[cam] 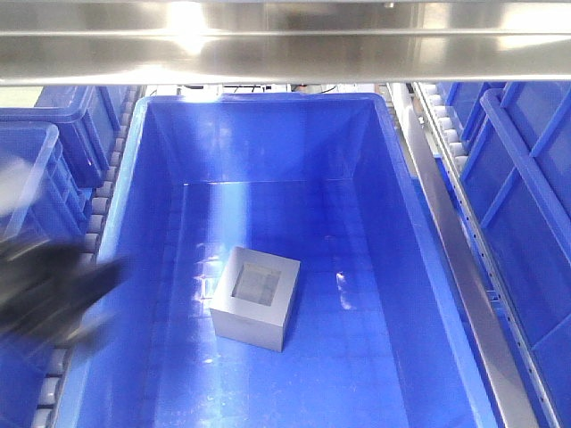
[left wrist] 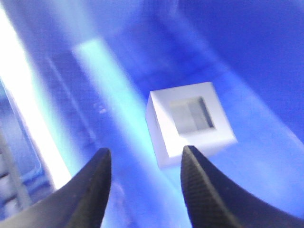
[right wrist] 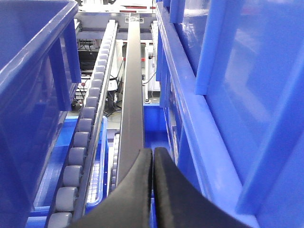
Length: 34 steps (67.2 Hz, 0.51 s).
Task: Sort gray base to blue bin
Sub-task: 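Open the left gripper and withdraw it from the bin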
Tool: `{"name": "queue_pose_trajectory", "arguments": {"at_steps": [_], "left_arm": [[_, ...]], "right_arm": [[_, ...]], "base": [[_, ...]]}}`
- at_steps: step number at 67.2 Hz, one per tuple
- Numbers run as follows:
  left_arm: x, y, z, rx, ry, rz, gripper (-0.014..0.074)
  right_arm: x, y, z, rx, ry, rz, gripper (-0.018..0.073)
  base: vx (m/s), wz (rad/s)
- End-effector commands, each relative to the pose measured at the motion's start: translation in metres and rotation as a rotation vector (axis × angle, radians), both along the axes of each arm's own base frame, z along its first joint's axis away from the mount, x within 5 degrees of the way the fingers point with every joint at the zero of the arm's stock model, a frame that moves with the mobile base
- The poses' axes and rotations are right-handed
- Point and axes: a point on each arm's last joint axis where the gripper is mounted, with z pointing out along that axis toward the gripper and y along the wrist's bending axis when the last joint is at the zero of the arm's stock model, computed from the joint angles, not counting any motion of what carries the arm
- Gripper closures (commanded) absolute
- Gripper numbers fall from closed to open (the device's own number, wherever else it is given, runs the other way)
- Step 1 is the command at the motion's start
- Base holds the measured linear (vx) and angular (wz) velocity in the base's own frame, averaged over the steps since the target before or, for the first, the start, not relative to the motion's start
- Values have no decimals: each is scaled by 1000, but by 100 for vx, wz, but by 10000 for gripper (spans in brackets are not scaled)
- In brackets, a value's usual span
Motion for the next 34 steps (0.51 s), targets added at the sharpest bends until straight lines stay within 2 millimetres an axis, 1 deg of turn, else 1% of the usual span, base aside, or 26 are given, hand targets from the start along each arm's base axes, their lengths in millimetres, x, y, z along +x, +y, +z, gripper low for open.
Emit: {"name": "queue_pose_trajectory", "arguments": {"at_steps": [1,10,21,29,34], "left_arm": [[-25,13,11,-111,-107,-10,259],[-61,36,7,-191,-184,-13,259],[-100,61,-2,-196,-278,-29,259],[-118,74,-4,-223,-323,-27,261],[-125,78,-4,-240,-348,-27,275]], "right_arm": [[0,0,6,-18,-83,-3,564],[0,0,6,-18,-83,-3,564],[0,0,6,-18,-83,-3,564],[0,0,6,-18,-80,-3,564],[0,0,6,-18,-80,-3,564]], "base": [[0,0],[0,0],[0,0],[0,0],[0,0]]}}
